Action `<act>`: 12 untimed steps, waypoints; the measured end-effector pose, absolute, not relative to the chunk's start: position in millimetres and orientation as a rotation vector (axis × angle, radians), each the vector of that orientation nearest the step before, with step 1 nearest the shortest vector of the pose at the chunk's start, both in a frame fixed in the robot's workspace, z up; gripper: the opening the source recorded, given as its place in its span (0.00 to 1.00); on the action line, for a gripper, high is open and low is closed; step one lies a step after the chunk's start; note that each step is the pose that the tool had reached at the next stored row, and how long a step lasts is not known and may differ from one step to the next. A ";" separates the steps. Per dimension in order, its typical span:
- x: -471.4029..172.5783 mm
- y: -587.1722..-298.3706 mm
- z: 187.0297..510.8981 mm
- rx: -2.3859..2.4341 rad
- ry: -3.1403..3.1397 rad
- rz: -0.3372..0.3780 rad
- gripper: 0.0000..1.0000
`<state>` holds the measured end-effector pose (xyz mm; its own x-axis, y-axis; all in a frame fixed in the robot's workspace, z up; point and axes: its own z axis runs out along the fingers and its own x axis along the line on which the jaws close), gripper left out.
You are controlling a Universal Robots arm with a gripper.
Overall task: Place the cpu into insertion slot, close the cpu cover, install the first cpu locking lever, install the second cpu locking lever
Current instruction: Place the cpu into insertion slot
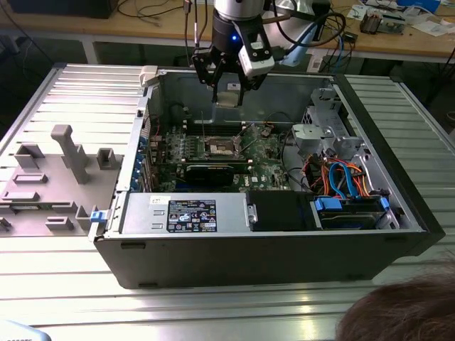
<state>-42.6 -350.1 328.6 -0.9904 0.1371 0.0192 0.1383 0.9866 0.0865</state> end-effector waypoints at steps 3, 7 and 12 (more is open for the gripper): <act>-42.6 -350.1 328.2 -0.230 -3.117 -0.137 0.55; -42.6 -350.1 327.5 -0.253 -3.116 -0.137 0.55; -42.7 -350.1 326.8 -0.280 -3.115 -0.136 0.55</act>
